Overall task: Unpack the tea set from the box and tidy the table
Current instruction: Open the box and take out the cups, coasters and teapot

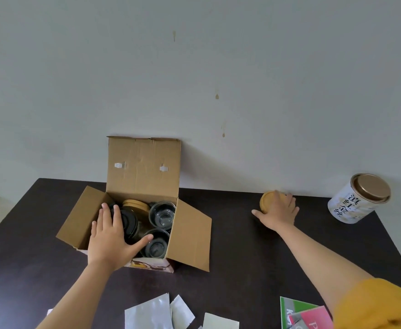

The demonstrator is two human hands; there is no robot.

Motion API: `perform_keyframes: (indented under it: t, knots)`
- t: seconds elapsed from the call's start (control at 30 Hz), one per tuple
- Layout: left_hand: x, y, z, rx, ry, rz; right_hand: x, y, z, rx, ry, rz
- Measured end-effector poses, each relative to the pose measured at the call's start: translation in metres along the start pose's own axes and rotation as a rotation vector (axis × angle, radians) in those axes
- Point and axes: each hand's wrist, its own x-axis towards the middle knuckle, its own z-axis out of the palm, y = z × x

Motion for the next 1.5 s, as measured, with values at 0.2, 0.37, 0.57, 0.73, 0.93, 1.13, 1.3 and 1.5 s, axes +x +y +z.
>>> perform_keyframes:
  t: [0.2, 0.37, 0.57, 0.73, 0.93, 1.13, 1.3, 1.5]
  knots:
    - [0.000, 0.003, -0.008, -0.006, -0.046, 0.005, -0.086, -0.078, -0.014, 0.261, 0.078, -0.355]
    - [-0.003, 0.001, -0.014, -0.047, -0.093, 0.025, -0.157, -0.159, -0.026, 0.435, -0.018, -0.616]
    - [-0.003, -0.006, -0.021, -0.092, -0.159, 0.095, -0.171, -0.223, -0.018, -0.004, -0.075, -0.673]
    - [-0.002, -0.014, -0.023, -0.097, -0.210, 0.165, -0.172, -0.248, -0.008, -0.370, -0.101, -0.592]
    - [-0.001, -0.017, -0.023, -0.089, -0.207, 0.186, -0.176, -0.257, -0.005, -0.368, 0.006, -0.587]
    - [-0.001, -0.016, -0.024, -0.075, -0.213, 0.186, -0.181, -0.247, -0.018, -0.121, 0.168, -0.621]
    - [-0.002, -0.017, -0.019, -0.039, -0.170, 0.239, -0.176, -0.207, -0.056, 0.131, 0.099, -0.525]
    - [-0.001, -0.018, -0.017, -0.023, -0.148, 0.264, -0.148, -0.106, -0.080, -0.009, -0.041, -0.373]
